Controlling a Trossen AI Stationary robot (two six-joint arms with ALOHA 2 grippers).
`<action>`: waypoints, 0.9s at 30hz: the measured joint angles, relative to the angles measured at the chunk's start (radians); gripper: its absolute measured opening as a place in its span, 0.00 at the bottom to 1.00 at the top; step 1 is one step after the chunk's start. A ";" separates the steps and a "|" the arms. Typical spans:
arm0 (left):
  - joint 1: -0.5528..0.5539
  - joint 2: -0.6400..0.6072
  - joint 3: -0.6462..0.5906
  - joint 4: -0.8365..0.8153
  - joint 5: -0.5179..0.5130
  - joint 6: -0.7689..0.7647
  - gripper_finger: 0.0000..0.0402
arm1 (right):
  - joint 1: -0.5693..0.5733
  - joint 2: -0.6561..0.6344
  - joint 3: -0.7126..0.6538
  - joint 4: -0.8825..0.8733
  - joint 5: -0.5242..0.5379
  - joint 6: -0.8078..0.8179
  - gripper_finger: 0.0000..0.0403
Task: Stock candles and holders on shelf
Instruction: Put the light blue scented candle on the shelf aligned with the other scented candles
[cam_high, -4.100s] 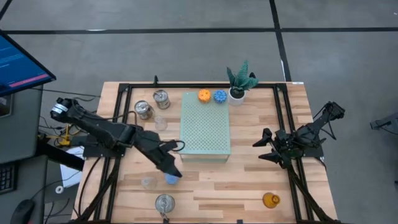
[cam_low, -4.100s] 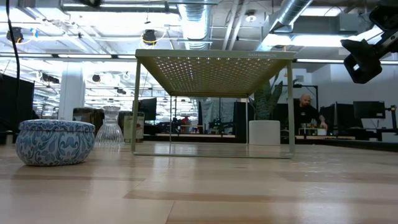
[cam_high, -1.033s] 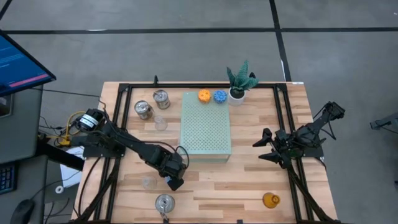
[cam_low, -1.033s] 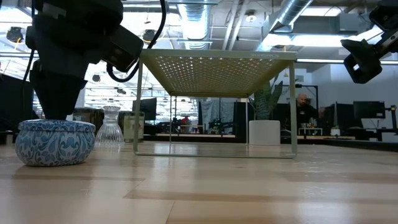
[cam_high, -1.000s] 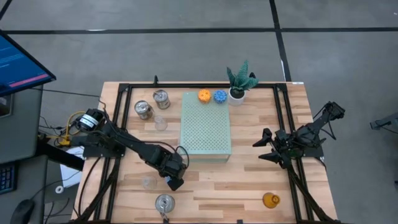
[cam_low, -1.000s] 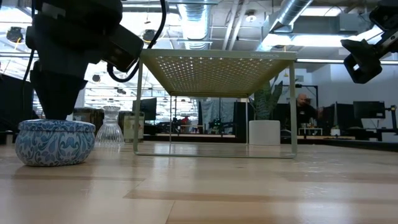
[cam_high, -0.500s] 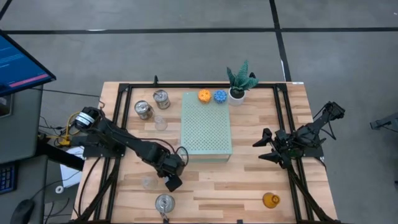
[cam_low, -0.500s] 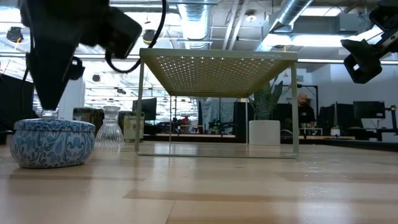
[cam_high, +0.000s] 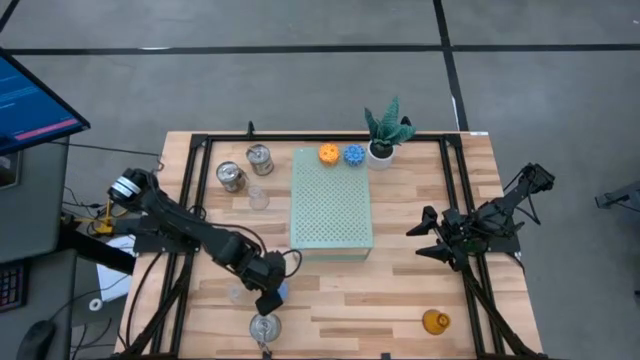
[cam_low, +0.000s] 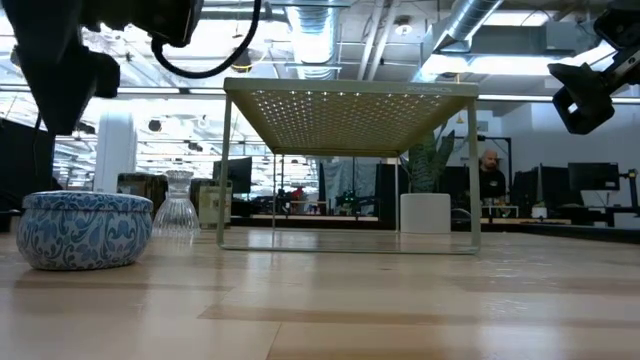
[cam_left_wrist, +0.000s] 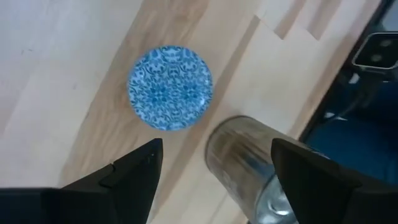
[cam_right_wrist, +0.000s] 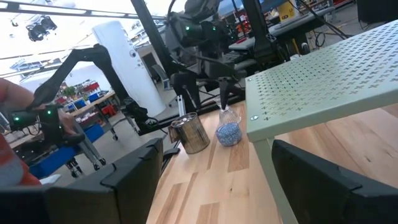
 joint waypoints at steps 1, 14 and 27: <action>-0.003 0.005 0.000 0.000 -0.016 0.005 0.75 | 0.000 0.000 0.000 0.000 0.000 0.000 0.72; -0.024 0.073 0.002 0.026 -0.203 0.106 0.75 | 0.000 0.000 0.000 0.000 0.000 0.000 0.72; -0.027 0.113 -0.005 0.098 -0.278 0.150 0.75 | 0.000 0.000 0.000 0.000 0.000 0.000 0.72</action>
